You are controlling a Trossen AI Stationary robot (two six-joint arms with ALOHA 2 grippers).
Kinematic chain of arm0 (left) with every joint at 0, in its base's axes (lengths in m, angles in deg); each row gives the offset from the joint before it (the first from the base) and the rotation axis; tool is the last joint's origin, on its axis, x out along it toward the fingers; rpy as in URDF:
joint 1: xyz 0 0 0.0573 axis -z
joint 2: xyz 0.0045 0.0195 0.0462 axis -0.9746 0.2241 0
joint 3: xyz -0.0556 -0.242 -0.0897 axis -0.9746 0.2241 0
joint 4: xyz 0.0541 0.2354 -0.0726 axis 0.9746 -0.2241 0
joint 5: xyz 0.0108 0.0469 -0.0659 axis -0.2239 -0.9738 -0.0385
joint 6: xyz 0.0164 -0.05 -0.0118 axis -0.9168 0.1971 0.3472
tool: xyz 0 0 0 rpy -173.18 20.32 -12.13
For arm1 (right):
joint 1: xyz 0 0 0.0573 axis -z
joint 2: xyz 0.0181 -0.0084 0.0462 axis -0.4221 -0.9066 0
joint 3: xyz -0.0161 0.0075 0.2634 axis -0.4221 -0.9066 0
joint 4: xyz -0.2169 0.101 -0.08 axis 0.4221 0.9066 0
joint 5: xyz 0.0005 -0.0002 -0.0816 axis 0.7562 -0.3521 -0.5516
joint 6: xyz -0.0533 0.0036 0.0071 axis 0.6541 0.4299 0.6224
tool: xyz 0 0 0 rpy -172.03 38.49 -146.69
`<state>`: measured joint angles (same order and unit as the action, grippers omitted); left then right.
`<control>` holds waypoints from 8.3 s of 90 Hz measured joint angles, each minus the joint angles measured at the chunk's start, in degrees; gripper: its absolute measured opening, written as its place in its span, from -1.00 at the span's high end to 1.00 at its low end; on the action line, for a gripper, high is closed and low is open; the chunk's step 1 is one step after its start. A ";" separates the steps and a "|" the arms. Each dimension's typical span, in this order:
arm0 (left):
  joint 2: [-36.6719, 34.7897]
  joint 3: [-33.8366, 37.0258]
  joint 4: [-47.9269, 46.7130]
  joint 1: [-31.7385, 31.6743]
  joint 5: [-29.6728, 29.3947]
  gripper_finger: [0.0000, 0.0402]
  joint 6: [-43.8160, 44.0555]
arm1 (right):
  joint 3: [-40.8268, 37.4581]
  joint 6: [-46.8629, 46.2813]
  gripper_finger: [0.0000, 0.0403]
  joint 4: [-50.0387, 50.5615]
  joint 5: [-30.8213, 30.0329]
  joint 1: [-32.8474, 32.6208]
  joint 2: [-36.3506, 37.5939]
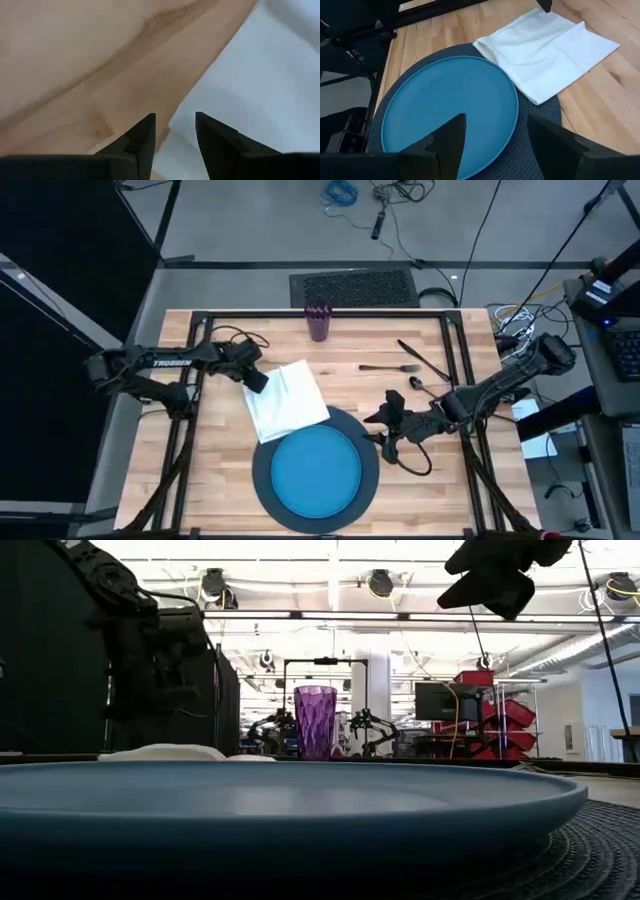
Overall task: Set table place
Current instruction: Fold the white table napkin on the table
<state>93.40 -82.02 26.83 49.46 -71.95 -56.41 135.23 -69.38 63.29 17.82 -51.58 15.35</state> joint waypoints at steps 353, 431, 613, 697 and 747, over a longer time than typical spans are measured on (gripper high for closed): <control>-10.92 -2.33 -22.57 3.99 2.06 1.00 0.44 | 0.02 -0.17 0.02 0.28 0.00 0.02 -0.02; 1.37 -2.31 -27.05 3.99 1.21 1.00 -1.42 | 0.02 -0.17 0.02 0.28 0.00 0.00 -0.02; -0.16 -16.58 -29.81 4.88 5.56 0.38 -10.60 | 0.02 1.26 0.02 0.37 0.00 0.00 -0.02; -22.00 -4.78 32.80 16.13 0.53 0.38 -30.90 | 8.63 -1.17 0.02 -24.83 18.08 32.06 -28.22; -20.99 -4.46 9.16 14.78 -18.97 0.38 -20.34 | 24.27 -0.53 0.03 -17.56 22.66 34.05 -42.85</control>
<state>72.42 -86.48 35.99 64.24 -90.92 -76.75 159.50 -69.91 45.73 40.47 -17.52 -27.51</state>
